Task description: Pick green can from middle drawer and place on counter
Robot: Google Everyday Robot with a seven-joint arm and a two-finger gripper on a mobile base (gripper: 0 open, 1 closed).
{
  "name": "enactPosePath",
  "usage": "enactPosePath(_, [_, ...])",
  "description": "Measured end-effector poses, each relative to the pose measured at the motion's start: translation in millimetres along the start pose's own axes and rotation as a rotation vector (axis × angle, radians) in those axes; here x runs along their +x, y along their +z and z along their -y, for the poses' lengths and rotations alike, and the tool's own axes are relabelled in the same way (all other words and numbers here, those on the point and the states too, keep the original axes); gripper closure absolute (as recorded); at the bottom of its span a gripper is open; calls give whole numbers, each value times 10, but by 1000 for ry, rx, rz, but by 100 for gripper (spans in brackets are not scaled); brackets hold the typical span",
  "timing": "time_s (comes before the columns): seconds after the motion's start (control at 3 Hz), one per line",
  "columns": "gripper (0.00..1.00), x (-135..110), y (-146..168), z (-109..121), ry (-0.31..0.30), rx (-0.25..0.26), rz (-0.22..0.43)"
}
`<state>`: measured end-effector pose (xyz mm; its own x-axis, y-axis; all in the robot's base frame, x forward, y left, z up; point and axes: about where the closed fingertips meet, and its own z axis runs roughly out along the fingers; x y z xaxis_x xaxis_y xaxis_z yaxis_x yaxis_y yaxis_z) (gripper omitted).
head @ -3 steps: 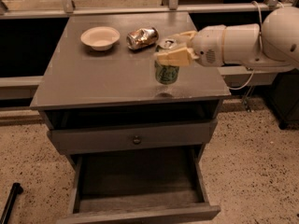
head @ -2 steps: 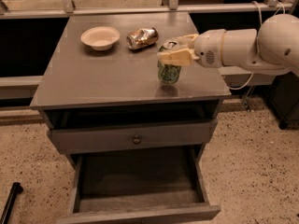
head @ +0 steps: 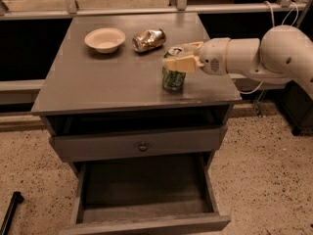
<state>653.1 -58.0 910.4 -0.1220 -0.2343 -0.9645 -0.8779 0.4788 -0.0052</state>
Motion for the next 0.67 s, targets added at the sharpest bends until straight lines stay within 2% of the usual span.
enactPosePath(0.33, [4,0,0,0,0,0,0])
enactPosePath(0.67, [0,-1,0,0,-1,0,0])
